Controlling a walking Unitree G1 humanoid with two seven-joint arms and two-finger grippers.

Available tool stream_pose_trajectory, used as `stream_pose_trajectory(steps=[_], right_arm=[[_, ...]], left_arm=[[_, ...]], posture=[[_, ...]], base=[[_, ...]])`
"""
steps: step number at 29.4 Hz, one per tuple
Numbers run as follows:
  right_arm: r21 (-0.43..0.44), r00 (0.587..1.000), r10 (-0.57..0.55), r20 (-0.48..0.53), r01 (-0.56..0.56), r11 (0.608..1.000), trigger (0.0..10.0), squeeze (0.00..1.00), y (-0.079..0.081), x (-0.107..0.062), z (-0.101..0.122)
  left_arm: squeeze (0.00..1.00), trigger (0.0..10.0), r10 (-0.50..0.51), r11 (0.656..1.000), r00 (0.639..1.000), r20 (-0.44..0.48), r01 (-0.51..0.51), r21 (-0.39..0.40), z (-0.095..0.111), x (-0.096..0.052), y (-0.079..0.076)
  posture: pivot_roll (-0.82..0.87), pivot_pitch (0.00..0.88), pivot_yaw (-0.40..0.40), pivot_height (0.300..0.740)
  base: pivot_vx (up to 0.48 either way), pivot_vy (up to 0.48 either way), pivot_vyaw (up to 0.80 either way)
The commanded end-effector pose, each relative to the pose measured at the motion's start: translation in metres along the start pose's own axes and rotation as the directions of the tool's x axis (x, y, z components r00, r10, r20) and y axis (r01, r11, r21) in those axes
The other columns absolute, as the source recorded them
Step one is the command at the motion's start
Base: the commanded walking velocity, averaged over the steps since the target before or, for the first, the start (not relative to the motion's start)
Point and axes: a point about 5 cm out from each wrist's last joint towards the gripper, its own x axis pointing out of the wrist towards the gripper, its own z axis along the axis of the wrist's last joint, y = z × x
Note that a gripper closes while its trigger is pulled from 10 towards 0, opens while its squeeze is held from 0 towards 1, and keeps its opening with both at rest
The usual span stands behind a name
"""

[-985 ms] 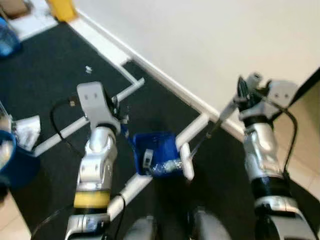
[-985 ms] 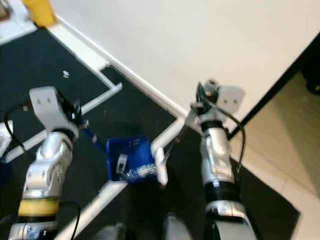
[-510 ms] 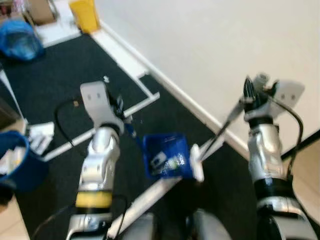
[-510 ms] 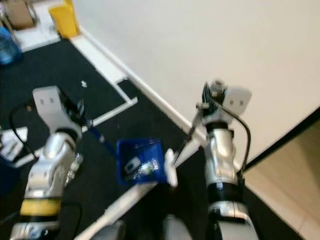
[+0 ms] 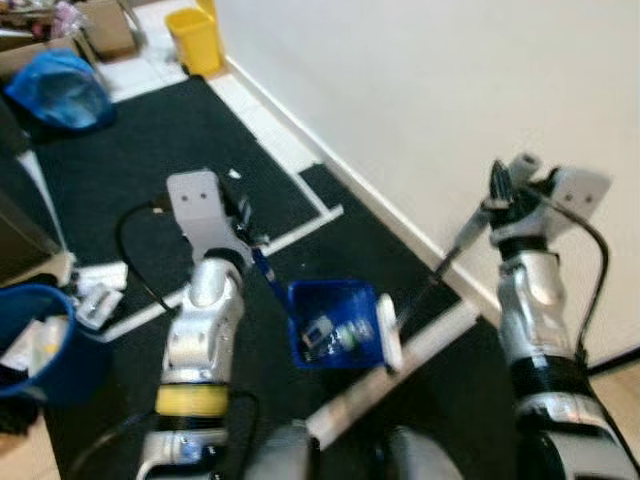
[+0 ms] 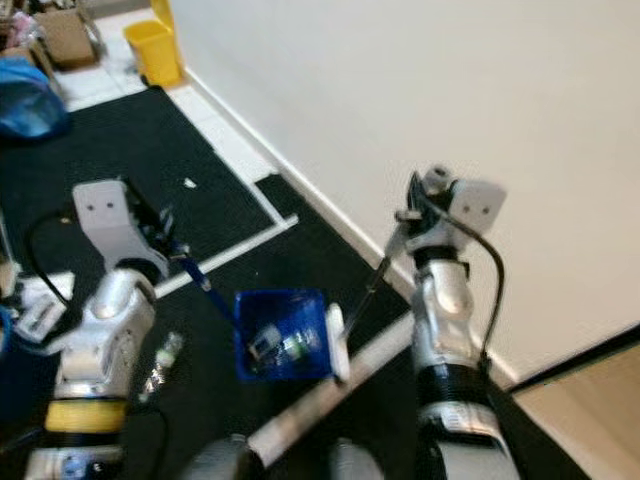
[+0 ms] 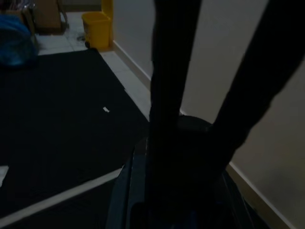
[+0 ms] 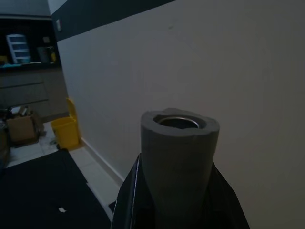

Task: Sweep floor

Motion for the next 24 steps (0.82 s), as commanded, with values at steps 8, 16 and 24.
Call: stream_pose_trajectory(steps=[8, 16, 24], right_arm=[[0.032, 0.999, -0.036, 0.026, 0.035, 0.999, 10.0, 0.0, -0.0074, 0.0011, 0.0056], [0.036, 0.999, -0.039, 0.028, 0.038, 0.999, 10.0, 0.0, -0.0079, 0.0012, 0.0059], [0.034, 0.999, -0.04, 0.025, 0.039, 0.999, 10.0, 0.0, -0.0084, 0.0019, 0.0056]], left_arm=[[0.0, 10.0, -0.025, 1.0, 0.998, 0.05, 0.025, -0.009, 0.0101, -0.0004, -0.0054], [0.0, 10.0, -0.026, 1.0, 0.998, 0.049, 0.027, -0.01, 0.0096, -0.0001, -0.0059], [0.0, 10.0, -0.022, 1.0, 0.999, 0.046, 0.023, -0.01, 0.0087, -0.0004, -0.0055]], posture=[[0.06, 0.051, -0.002, 0.74], [0.06, 0.049, -0.001, 0.74], [0.06, 0.052, -0.006, 0.74]], base=[[0.48, 0.0, 0.16], [0.48, 0.0, 0.0], [0.48, 0.0, 0.0]])
